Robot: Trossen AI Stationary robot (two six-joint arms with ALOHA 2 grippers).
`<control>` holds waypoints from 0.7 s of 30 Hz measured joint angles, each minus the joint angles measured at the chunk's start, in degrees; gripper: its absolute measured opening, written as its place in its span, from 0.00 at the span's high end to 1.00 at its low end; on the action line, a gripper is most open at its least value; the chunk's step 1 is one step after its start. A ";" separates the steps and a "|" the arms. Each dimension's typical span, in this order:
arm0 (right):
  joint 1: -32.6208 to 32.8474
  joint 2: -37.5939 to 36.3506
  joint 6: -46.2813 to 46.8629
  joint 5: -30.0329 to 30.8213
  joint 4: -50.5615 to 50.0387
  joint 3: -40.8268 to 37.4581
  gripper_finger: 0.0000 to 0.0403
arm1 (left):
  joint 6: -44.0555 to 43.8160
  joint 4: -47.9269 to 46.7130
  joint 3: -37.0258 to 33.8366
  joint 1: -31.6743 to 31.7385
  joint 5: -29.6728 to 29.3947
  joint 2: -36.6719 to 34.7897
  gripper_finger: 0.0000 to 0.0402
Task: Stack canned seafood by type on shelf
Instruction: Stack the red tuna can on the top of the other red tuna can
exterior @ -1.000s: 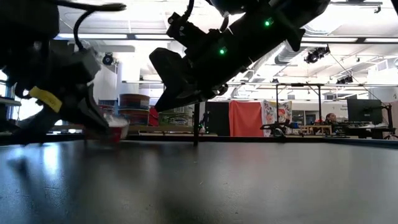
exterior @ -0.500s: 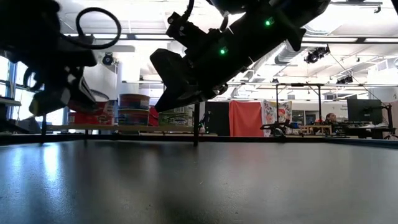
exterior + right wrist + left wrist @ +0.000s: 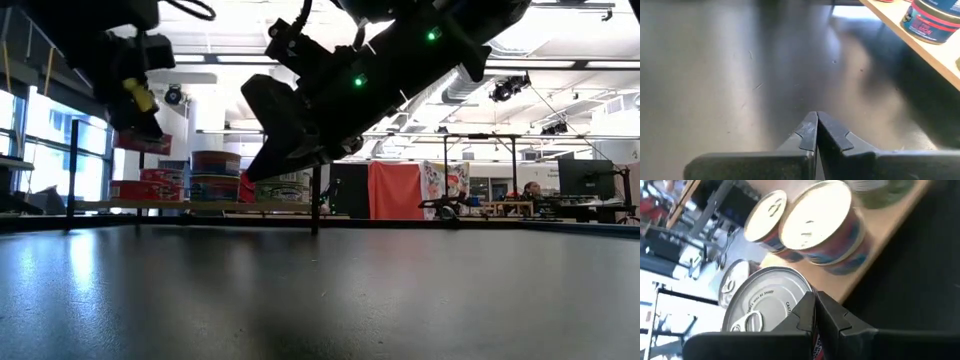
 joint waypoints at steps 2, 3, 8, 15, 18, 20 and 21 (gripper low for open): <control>0.05 0.00 0.00 -0.35 0.00 0.00 1.00 | 2.33 1.53 0.01 3.49 1.15 -1.31 1.00; 0.09 0.00 0.00 -0.35 0.01 0.00 1.00 | 3.80 2.37 0.01 5.38 2.00 -1.80 1.00; 0.39 0.00 -0.17 -0.35 0.05 0.00 1.00 | 9.53 5.03 0.01 16.50 5.15 -2.35 1.00; 0.48 0.00 -0.19 -0.35 0.04 0.00 1.00 | 24.37 17.73 -2.74 31.25 15.95 -2.59 1.00; 0.59 0.00 -0.17 -0.35 0.04 0.00 1.00 | 27.46 22.08 -4.75 34.98 21.29 -2.57 1.00; 0.63 0.00 -0.27 -0.35 0.02 0.00 1.00 | 27.46 22.62 -5.12 36.25 22.21 -2.67 1.00; 0.65 0.00 -0.58 -0.35 0.02 0.00 1.00 | 27.48 22.41 -5.22 36.47 22.16 -2.70 1.00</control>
